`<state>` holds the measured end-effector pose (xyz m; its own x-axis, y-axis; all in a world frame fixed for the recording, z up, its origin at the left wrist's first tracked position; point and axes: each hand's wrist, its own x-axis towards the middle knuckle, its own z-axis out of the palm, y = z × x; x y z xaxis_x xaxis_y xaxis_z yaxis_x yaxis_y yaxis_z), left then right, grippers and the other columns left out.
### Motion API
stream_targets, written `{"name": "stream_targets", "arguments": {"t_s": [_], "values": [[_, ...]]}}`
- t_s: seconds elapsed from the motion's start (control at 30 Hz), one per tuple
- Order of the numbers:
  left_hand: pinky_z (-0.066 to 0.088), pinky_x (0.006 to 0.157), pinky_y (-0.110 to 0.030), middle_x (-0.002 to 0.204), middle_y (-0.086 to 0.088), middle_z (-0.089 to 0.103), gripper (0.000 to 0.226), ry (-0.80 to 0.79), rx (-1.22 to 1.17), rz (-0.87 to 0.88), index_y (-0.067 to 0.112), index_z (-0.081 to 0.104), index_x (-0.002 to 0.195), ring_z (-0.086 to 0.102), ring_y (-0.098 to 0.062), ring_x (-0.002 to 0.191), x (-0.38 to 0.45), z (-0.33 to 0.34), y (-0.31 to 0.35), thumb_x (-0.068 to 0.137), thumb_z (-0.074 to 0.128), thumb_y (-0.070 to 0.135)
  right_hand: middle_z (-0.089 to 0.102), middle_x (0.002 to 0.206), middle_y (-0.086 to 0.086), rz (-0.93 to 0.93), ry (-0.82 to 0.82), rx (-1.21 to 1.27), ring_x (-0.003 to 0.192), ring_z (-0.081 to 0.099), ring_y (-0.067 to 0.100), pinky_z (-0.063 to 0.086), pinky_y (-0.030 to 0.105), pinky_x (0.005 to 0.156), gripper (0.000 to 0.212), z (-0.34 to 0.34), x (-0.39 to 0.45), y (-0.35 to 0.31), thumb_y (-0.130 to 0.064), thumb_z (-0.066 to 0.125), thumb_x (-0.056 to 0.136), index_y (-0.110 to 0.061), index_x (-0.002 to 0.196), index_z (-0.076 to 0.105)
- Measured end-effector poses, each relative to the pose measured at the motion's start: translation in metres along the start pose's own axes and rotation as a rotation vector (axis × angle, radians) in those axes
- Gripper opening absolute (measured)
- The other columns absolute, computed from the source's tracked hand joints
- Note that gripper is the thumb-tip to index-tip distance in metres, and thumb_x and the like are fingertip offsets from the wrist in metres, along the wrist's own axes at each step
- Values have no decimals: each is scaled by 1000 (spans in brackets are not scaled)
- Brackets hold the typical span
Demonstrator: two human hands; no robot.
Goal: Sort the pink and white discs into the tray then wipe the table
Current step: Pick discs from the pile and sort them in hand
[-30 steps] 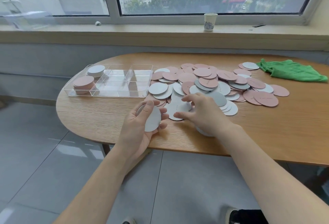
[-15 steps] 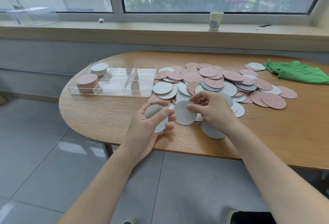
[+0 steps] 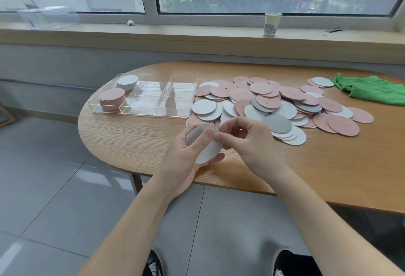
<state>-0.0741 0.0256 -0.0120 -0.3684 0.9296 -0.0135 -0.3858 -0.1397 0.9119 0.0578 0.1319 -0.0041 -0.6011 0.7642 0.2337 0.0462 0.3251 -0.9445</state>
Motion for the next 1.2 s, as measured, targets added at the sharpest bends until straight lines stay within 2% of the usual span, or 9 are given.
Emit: {"name": "stream_targets", "arguments": {"t_s": [0.1,0.2,0.3,0.4,0.47,0.63,0.97,1.1,1.2], "values": [[63,82,-45,116,-15,70,23,1,-10,-18,9,66,119,70,-28,104,3,-2,1,100,61,20,75,81,-8,-39,0,-136,79,70,13,53,29,75,10,4,4,4,-24,85,80,-24,85,76],[63,78,-43,116,-18,71,21,-6,-44,-52,11,66,121,71,-35,106,4,-6,3,103,56,16,74,80,-10,-43,59,-234,81,67,3,47,14,72,13,-8,9,4,-28,84,81,-24,92,78],[62,73,-39,112,-21,72,21,3,-54,-77,8,66,121,71,-35,102,4,-6,5,104,56,13,74,82,-10,-28,153,-328,80,67,1,49,12,73,15,-32,14,7,-29,82,83,-20,95,78],[57,67,-34,110,-21,72,24,22,-75,-84,7,65,118,70,-32,96,5,-3,7,96,65,15,72,85,-9,60,153,-501,79,64,-2,45,5,68,21,-51,15,15,-34,82,82,-20,97,76],[53,65,-34,107,-21,72,27,33,-89,-81,8,66,115,69,-31,91,3,0,8,91,69,20,69,88,-7,104,124,-565,83,63,1,44,7,68,31,-56,12,21,-38,84,79,-18,102,75],[52,61,-31,101,-20,72,29,32,-98,-84,8,69,109,69,-30,88,0,9,8,93,65,32,64,107,-4,129,37,-725,102,58,14,46,28,88,63,-50,11,25,-54,86,69,-22,119,67],[57,64,-32,101,-21,72,29,46,-34,-113,10,70,107,71,-30,92,4,12,7,97,61,36,58,110,-4,208,34,-522,99,56,10,40,21,83,72,-50,14,17,-30,96,61,-28,124,62],[57,65,-33,99,-21,72,33,61,-43,-126,8,70,108,71,-30,91,4,12,8,95,62,37,61,98,-12,205,80,-413,73,58,-1,44,7,64,52,-54,11,20,-21,92,69,-28,113,64],[59,65,-34,100,-22,71,33,69,-40,-120,7,69,110,70,-30,92,4,13,7,98,60,36,70,95,-6,182,107,-305,81,67,4,53,10,67,33,-58,10,22,-18,88,76,-24,104,71]]}}
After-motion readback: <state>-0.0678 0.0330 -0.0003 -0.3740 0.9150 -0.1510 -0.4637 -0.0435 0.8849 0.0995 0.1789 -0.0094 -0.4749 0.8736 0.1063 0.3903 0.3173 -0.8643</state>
